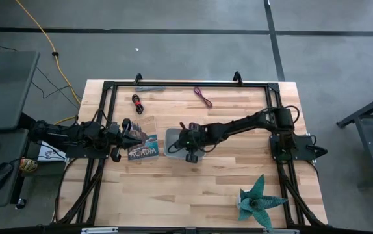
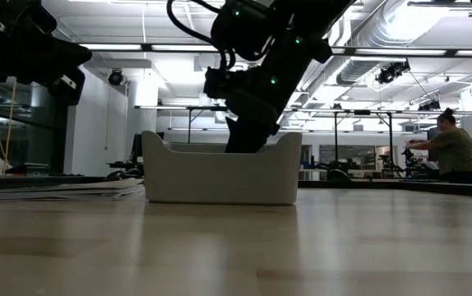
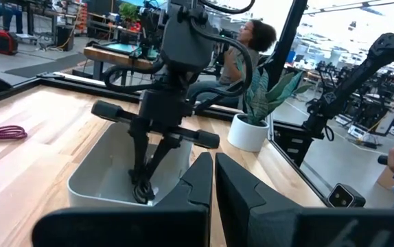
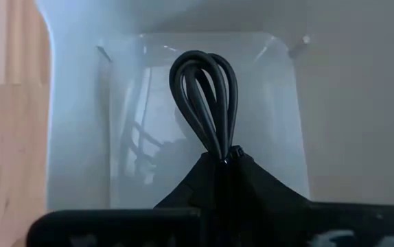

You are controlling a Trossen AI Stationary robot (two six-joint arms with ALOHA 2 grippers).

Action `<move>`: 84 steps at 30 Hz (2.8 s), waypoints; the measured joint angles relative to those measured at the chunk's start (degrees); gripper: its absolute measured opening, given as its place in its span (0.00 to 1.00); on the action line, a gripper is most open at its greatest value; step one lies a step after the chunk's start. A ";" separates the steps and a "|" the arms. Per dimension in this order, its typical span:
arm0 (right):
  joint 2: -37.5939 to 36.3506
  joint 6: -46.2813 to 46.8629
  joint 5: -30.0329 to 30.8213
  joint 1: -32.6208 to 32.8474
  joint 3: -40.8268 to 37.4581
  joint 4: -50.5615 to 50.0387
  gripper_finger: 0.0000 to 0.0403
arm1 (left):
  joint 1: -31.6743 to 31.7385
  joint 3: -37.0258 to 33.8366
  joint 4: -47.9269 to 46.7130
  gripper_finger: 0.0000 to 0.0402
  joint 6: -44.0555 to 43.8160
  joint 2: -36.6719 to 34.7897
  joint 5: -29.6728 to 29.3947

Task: Pick and place USB-C Cables
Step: Put the right black charger cable into the gray bin, then put the black charger cable into the gray bin

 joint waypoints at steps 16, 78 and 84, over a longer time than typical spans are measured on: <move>0.39 1.35 -0.62 -0.01 0.00 -0.42 0.04 | 0.00 0.00 0.00 0.00 0.00 0.01 0.00; -64.81 4.10 13.82 3.20 -54.95 43.76 0.51 | -0.02 0.00 0.02 0.00 0.00 0.02 -0.01; -64.77 6.68 12.82 3.20 -54.95 44.21 0.51 | 0.00 0.00 0.02 0.00 0.00 0.02 -0.01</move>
